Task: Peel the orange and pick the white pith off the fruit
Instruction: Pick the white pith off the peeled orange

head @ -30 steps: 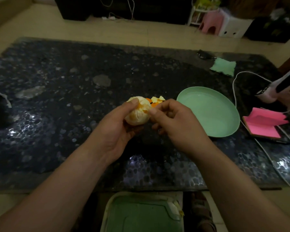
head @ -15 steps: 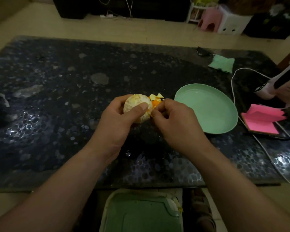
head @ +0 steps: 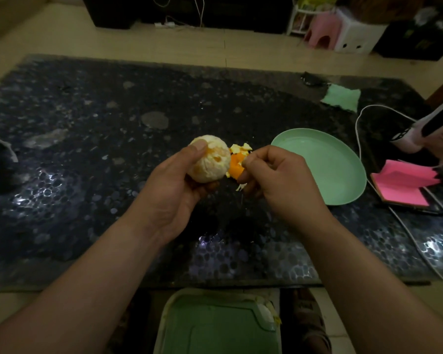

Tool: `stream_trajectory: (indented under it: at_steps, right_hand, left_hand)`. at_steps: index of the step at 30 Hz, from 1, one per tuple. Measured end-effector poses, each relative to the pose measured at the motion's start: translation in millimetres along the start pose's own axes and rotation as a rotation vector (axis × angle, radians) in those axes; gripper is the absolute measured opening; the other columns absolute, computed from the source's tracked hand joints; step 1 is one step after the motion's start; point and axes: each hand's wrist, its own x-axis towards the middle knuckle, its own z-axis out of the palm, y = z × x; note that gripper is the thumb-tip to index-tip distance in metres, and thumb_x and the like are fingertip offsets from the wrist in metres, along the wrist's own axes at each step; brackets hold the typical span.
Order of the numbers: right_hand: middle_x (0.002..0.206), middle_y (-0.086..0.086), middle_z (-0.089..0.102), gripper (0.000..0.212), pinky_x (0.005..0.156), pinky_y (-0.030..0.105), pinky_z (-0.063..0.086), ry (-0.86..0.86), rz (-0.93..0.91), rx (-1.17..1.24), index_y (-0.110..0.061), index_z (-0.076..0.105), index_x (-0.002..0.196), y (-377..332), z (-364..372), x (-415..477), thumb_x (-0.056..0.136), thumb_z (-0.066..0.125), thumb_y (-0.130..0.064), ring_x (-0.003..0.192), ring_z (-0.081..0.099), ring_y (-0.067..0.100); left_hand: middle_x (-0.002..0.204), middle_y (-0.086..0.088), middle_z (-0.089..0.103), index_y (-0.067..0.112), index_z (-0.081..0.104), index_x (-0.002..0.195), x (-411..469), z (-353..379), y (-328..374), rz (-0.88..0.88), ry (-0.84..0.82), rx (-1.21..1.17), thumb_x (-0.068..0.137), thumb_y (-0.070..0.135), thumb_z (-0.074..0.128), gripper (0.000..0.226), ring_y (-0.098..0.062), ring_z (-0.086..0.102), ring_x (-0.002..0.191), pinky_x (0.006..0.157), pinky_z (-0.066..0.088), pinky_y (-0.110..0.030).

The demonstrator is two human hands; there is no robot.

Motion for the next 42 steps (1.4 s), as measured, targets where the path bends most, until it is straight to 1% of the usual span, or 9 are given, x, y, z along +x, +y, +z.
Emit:
stream_trajectory:
  at_steps: [6,9,17,21,27,30,33,37,42]
  right_hand:
    - [0.090,-0.009,0.079,0.016,0.079,0.030,0.056,-0.062,-0.039,-0.079,-0.022,0.073,0.098,-0.1,6.0,-1.5,0.107,0.060,-0.027,0.091,0.075,0.007]
    - [0.090,-0.008,0.079,0.013,0.078,0.038,0.061,-0.055,-0.068,-0.159,-0.029,0.073,0.097,-0.7,5.6,-2.7,0.104,0.063,-0.034,0.083,0.075,0.008]
    - [0.085,-0.012,0.077,0.010,0.068,0.028,0.057,-0.019,-0.114,-0.265,-0.028,0.074,0.097,3.3,5.6,-1.0,0.102,0.067,-0.034,0.076,0.072,0.004]
    - [0.078,-0.010,0.075,0.013,0.068,0.034,0.059,0.028,-0.154,-0.319,-0.026,0.072,0.091,5.5,6.8,-0.9,0.102,0.068,-0.031,0.070,0.071,0.004]
    - [0.067,-0.008,0.069,0.015,0.058,0.027,0.050,0.139,-0.195,-0.340,-0.022,0.068,0.082,7.6,12.9,-2.5,0.097,0.069,-0.026,0.065,0.066,0.008]
    - [0.066,-0.008,0.069,0.014,0.056,0.018,0.045,0.145,-0.194,-0.286,-0.022,0.068,0.083,7.7,12.3,-2.4,0.097,0.068,-0.022,0.063,0.065,0.009]
    - [0.068,-0.003,0.070,0.015,0.059,0.025,0.051,0.120,-0.175,-0.209,-0.021,0.069,0.083,8.4,10.3,-0.9,0.098,0.068,-0.021,0.062,0.066,0.014]
    - [0.074,-0.001,0.075,0.015,0.066,0.037,0.058,0.092,-0.142,-0.162,-0.021,0.071,0.085,9.5,6.4,2.3,0.099,0.066,-0.020,0.068,0.071,0.018]
    - [0.085,-0.008,0.076,0.014,0.070,0.027,0.054,0.061,-0.081,-0.319,-0.025,0.074,0.098,23.4,4.1,13.8,0.104,0.061,-0.024,0.075,0.071,0.007]
  left_hand:
    - [0.125,-0.011,0.076,0.007,0.068,0.133,1.7,-1.7,-4.0,0.069,-0.011,0.117,0.086,0.038,0.072,0.056,-0.026,0.071,0.117,0.101,0.056,-0.043]
    - [0.122,-0.005,0.078,0.012,0.068,0.132,0.1,0.5,-5.2,0.116,0.020,0.178,0.081,0.039,0.076,0.058,-0.023,0.073,0.115,0.104,0.057,-0.044]
    - [0.121,-0.001,0.078,0.017,0.067,0.131,-0.7,1.8,-7.3,0.199,0.020,0.250,0.080,0.037,0.080,0.057,-0.019,0.075,0.112,0.092,0.059,-0.034]
    - [0.121,-0.001,0.077,0.017,0.066,0.131,-1.7,3.1,-11.4,0.244,0.027,0.302,0.078,0.038,0.082,0.059,-0.018,0.074,0.113,0.093,0.059,-0.035]
    - [0.118,-0.001,0.078,0.014,0.066,0.131,-5.3,8.4,-12.7,0.256,0.017,0.261,0.087,0.028,0.079,0.048,-0.015,0.075,0.108,0.084,0.058,-0.023]
    - [0.116,-0.003,0.079,0.012,0.067,0.129,-6.1,9.6,-9.2,0.219,0.024,0.191,0.081,0.034,0.076,0.054,-0.016,0.076,0.104,0.084,0.058,-0.027]
    - [0.116,-0.008,0.079,0.010,0.071,0.124,-4.9,7.9,-4.8,0.155,0.013,0.110,0.084,0.035,0.071,0.048,-0.019,0.074,0.104,0.089,0.060,-0.035]
    - [0.117,-0.007,0.078,0.014,0.074,0.119,-7.5,7.3,2.4,0.043,-0.045,-0.012,0.088,0.037,0.064,0.040,-0.019,0.072,0.103,0.078,0.061,-0.028]
    - [0.123,-0.013,0.075,0.010,0.068,0.131,-8.9,5.2,3.6,-0.063,-0.047,-0.113,0.100,0.036,0.059,0.041,-0.028,0.068,0.105,0.074,0.062,-0.027]
